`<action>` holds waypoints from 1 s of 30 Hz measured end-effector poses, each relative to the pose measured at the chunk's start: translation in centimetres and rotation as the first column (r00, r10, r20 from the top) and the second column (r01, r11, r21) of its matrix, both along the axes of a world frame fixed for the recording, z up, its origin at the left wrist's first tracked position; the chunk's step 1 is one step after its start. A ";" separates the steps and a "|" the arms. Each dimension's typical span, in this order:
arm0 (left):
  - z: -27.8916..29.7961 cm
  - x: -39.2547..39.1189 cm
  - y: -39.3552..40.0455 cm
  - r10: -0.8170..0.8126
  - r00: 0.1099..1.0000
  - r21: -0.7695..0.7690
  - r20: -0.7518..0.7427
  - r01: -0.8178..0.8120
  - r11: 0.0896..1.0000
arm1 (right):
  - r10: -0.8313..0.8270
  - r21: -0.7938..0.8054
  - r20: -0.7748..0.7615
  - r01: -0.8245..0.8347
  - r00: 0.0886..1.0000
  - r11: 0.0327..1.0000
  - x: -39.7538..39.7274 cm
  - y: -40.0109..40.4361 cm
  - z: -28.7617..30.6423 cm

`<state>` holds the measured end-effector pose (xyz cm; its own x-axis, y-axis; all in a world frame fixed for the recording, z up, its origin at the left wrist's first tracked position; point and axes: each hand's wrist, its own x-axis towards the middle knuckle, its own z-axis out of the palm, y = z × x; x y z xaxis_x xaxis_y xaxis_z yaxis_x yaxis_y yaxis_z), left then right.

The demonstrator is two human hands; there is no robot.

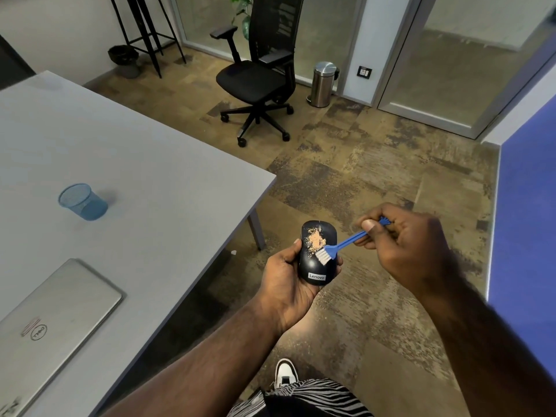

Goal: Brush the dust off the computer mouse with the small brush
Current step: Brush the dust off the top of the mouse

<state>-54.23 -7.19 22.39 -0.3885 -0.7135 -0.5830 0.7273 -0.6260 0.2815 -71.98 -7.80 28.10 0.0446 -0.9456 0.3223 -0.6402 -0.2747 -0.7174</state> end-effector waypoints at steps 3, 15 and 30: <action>0.1 0.0 0.0 -0.015 1.000 -0.005 0.017 0.015 1.000 | -0.062 -0.027 -0.012 0.062 0.998 0.998 -0.2 -0.7 -0.4; 0.6 -0.2 0.4 -0.053 0.998 -0.015 0.029 0.053 0.998 | -0.268 -0.009 -0.098 0.269 0.958 0.963 -1.3 -4.1 -1.8; 0.0 -0.3 0.3 -0.029 0.999 -0.008 -0.022 0.029 1.000 | -0.279 0.002 0.004 0.279 0.960 0.960 -1.6 -2.7 -1.5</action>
<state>-54.54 -6.89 22.37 -0.4217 -0.7063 -0.5685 0.7152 -0.6445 0.2702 -73.61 -10.50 26.64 -0.2223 -0.9208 0.3203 -0.6884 -0.0844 -0.7204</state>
